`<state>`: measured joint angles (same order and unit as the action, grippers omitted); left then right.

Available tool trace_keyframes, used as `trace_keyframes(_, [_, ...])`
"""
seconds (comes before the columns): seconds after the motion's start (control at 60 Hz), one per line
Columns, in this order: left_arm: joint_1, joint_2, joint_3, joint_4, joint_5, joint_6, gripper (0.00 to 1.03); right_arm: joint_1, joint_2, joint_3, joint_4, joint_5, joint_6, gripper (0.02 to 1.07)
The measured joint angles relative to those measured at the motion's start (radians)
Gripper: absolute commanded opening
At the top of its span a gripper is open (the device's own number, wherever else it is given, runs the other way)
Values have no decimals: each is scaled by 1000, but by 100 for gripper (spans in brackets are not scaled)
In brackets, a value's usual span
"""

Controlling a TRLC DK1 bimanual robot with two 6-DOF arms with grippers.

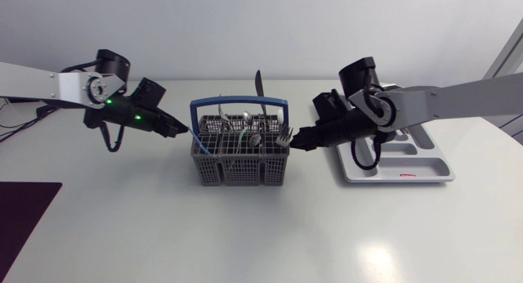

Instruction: Unload the cutlery basket into the drawer organizer.

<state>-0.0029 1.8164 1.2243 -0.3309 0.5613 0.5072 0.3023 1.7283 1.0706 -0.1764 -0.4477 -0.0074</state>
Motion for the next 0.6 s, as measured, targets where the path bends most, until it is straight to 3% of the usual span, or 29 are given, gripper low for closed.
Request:
trace_keyframes(0.1, [74,-113,-74,0,39,43,44,-3,-101,-55,4,19,-20,90])
trace_keyframes(0.133, [91,-152,-97,0,52,54,50,-3,-130,-70,6,24,-27,91])
trace_keyframes(0.25, [120,-290,-187,14,113,103,59,-3,-218,-119,16,27,-50,92])
trace_keyframes(0.4, [106,-395,-284,31,142,130,60,0,-280,-162,16,29,-66,95])
trace_keyframes(0.6, [21,-444,-367,108,146,144,60,33,-336,-201,12,30,-68,95])
